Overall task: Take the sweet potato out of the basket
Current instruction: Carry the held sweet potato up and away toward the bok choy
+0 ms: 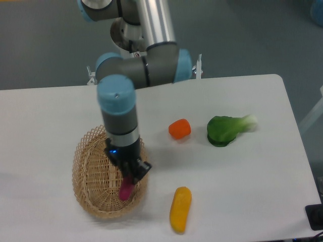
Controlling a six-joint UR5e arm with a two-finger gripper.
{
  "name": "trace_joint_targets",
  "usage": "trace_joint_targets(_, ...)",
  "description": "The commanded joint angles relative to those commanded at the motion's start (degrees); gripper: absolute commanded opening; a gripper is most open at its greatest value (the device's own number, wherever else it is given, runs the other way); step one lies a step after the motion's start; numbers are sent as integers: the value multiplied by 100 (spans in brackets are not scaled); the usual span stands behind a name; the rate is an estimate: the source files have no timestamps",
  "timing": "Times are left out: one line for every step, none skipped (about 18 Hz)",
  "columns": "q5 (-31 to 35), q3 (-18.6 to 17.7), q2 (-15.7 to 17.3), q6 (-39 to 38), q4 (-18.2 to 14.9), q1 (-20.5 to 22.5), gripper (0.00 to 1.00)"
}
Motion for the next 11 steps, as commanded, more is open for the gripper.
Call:
trace_joint_targets(-53,0,62,176,-158,193,32)
trace_joint_targets(-114,9,149,412,-325,404,32)
trace_joint_targets(-184,17,211,658,-483,615,32)
trace_joint_targets(-229,52,246,887,-607,800,32)
trace_joint_targets(-229,114,247,1089,-738,958,32)
trace_joint_targets(-229,175,247,1291,-905,1125,32)
trace_joint_targets(-220,237,273,1528,-1037,1292,32)
trace_joint_targets(-229,307,282,1722,-1117,1415,32)
trace_joint_targets(-229,386,273,1846,-1153,1547,32)
trace_joint_targets(-229,456,238,1917,-1153,1635,32)
trace_joint_targets(-220,518,194,1961,-1153,1689,32)
